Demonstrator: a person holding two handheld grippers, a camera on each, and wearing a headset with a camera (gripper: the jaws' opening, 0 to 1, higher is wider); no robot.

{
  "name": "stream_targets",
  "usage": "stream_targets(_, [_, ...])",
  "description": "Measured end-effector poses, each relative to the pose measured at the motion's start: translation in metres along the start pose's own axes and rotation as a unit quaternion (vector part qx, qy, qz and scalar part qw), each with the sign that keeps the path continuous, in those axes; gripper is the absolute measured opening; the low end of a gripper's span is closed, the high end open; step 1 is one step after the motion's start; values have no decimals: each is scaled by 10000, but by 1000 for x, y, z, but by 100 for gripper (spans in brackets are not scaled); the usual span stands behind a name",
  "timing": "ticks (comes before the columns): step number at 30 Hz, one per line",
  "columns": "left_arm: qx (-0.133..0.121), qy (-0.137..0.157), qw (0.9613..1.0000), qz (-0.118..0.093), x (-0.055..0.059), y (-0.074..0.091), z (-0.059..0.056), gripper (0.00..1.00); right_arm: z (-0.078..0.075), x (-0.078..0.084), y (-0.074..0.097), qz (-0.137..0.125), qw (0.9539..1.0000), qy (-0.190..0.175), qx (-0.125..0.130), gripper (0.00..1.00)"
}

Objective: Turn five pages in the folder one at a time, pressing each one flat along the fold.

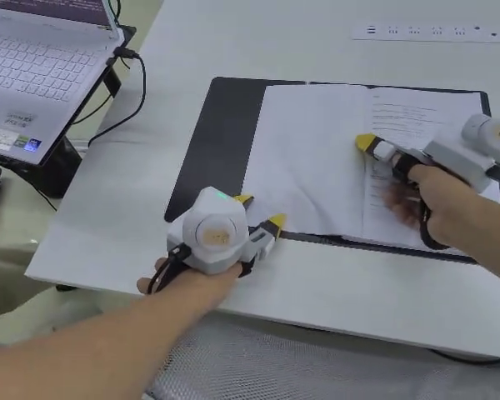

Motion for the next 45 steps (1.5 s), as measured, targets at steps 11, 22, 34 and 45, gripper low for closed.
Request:
stream_targets(11, [5,-7,10000,5,0,0,0,33,4,15,10,356,9993,7,-93,0])
stream_targets(22, [8,-1,10000,6,0,1,0,33,31,47,40,784,9969,32,-104,0])
stream_targets(34, [14,-59,10000,69,-2,3,-1,33,45,76,71,1035,9944,-216,-46,0])
stream_targets(45, [22,-104,9999,96,-3,6,-1,33,47,91,98,1624,9812,-1030,181,0])
Point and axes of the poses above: the centre of the closed fingertips' face, and the gripper's own axes: y roughly backward along the fingers, z roughly to its left, x roughly out of its underside, the point moved 8 cm from there along y, roughly backward along the fingers, and after that the axes turned 9 degrees about -x, right-handed, at the moved point
